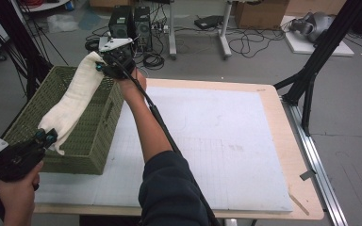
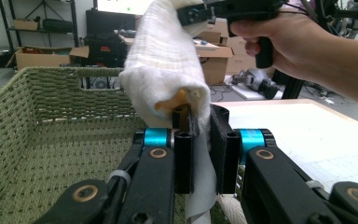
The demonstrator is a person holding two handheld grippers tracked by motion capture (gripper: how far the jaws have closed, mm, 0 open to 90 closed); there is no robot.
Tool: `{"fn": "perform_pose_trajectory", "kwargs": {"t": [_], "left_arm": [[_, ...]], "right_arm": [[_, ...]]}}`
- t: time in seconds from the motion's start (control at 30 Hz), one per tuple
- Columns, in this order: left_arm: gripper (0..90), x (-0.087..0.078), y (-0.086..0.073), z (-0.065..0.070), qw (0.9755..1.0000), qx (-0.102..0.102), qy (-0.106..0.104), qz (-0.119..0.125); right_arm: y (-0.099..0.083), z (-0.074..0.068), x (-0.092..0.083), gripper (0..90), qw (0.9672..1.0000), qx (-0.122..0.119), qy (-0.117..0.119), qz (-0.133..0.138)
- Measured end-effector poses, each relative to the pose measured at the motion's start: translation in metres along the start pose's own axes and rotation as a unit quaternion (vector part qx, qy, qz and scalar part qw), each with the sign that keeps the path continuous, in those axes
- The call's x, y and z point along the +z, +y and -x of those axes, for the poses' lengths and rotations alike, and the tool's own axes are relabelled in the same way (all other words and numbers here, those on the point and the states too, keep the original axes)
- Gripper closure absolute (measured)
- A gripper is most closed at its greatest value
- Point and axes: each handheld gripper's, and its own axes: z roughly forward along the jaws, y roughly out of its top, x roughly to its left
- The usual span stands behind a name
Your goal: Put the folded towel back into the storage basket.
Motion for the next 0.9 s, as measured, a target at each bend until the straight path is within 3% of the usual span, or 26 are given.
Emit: {"fn": "perform_pose_trajectory", "kwargs": {"t": [0.2, 0.3, 0.43, 0.47, 0.53, 0.57, 0.73, 0.83, 0.9], "left_arm": [[80.7, 0.0, 0.0, -0.002, 1.0, -0.001, 0.004, -0.001], [79.2, 0.0, 0.0, -0.004, 0.9999, -0.011, 0.008, 0.003], [66.3, 0.001, -0.001, -0.008, 0.9994, -0.031, 0.016, -0.006], [57.4, 0.002, -0.001, -0.009, 0.999, -0.041, 0.019, -0.006], [44.8, 0.001, -0.001, -0.011, 0.9981, -0.055, 0.028, 0.002], [41.5, 0.0, -0.001, -0.012, 0.998, -0.056, 0.03, 0.007], [36.8, -0.001, 0.0, -0.013, 0.9982, -0.051, 0.028, 0.013], [31.1, 0.001, 0.0, -0.01, 0.9985, -0.052, 0.013, 0.013], [23.1, 0.004, 0.001, -0.007, 0.9986, -0.049, 0.017, 0.007]], "right_arm": [[0.007, -0.009, 0.019, 81.7, 0.9998, -0.013, -0.003, -0.013], [0.008, -0.012, 0.028, 81.7, 0.9998, -0.013, -0.003, -0.015], [0.008, -0.014, 0.042, 81.5, 0.9999, -0.005, -0.003, -0.016], [0.007, -0.014, 0.046, 77.7, 0.9999, -0.001, 0.004, -0.015], [0.003, -0.016, 0.055, 40.6, 0.9998, 0.012, 0.005, -0.017], [0.001, -0.018, 0.058, 33.7, 0.9996, 0.013, -0.006, -0.025], [-0.013, -0.013, 0.047, 30.5, 0.9992, 0.03, -0.002, -0.026], [-0.023, -0.009, 0.034, 30.2, 0.9991, 0.033, 0.006, -0.025], [-0.029, -0.007, 0.025, 28.4, 0.9988, 0.037, 0.014, -0.027]]}}
